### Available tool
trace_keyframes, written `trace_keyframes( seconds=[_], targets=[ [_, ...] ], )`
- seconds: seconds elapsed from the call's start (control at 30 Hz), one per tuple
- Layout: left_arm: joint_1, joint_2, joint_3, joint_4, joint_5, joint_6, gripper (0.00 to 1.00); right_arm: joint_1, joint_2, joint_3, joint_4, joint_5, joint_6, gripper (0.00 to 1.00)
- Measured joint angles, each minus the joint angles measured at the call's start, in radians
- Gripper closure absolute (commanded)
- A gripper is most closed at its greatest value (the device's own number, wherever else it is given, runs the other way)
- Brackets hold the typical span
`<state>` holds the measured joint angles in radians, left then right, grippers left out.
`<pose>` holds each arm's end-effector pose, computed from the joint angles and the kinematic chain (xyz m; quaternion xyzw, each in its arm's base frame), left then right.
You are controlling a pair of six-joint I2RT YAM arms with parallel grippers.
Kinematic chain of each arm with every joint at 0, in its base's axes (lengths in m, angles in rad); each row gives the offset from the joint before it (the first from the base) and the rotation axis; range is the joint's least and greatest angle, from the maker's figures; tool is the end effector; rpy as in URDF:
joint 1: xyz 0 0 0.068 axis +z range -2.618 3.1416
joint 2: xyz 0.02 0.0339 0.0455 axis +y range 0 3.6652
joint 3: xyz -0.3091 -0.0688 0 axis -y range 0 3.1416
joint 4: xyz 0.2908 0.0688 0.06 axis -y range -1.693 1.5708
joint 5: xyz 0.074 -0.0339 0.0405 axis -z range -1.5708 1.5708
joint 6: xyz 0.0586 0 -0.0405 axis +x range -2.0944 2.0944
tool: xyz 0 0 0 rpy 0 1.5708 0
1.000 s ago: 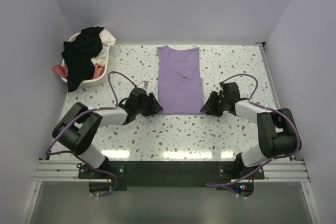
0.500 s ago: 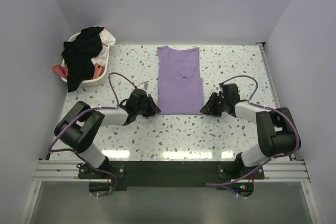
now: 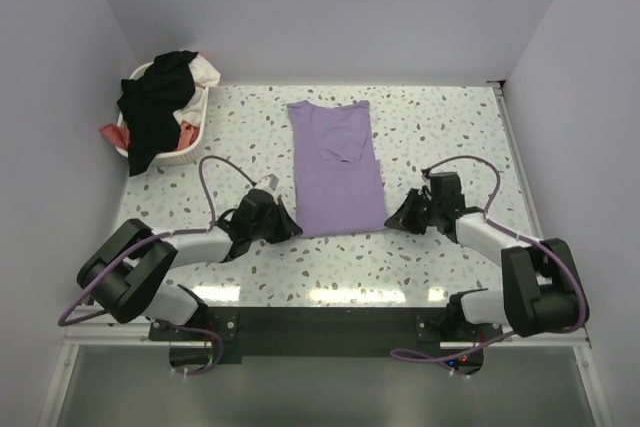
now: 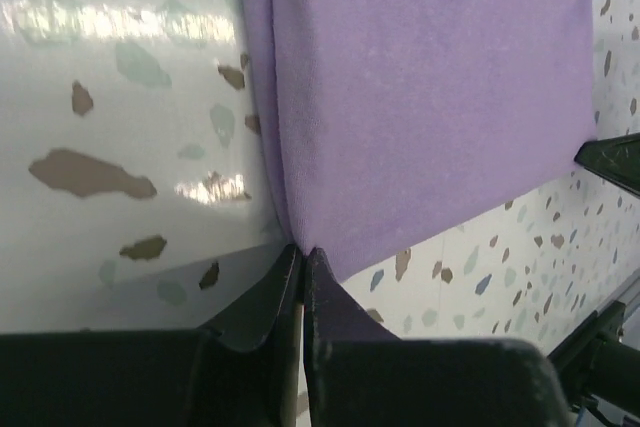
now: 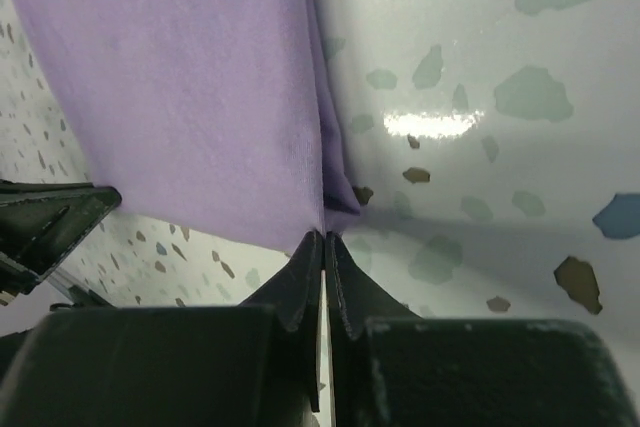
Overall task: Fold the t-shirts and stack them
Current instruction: Fold the tshirt
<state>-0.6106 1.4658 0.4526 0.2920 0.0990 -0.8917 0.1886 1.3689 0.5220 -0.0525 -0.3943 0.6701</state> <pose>0.2357 -0.1720 0.1185 -0.1073 0.9039 -0.3139 0.2701 0.2662 0.0737 0.1379 0.1581 0.9146 0.3026 0.2167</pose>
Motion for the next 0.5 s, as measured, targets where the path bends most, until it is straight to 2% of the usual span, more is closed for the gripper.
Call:
trace_keyframes(
  seconds=[0.23,0.5],
  targets=[
    [-0.084,-0.207,-0.119,-0.04,-0.025,-0.045,1.0,0.001,-0.262,-0.094,-0.079,-0.019,-0.001,1.0],
    [-0.208,-0.502,-0.204,-0.133,-0.093,-0.116,1.0,0.001,-0.597,-0.161,-0.269,-0.029,-0.004,1.0]
  ],
)
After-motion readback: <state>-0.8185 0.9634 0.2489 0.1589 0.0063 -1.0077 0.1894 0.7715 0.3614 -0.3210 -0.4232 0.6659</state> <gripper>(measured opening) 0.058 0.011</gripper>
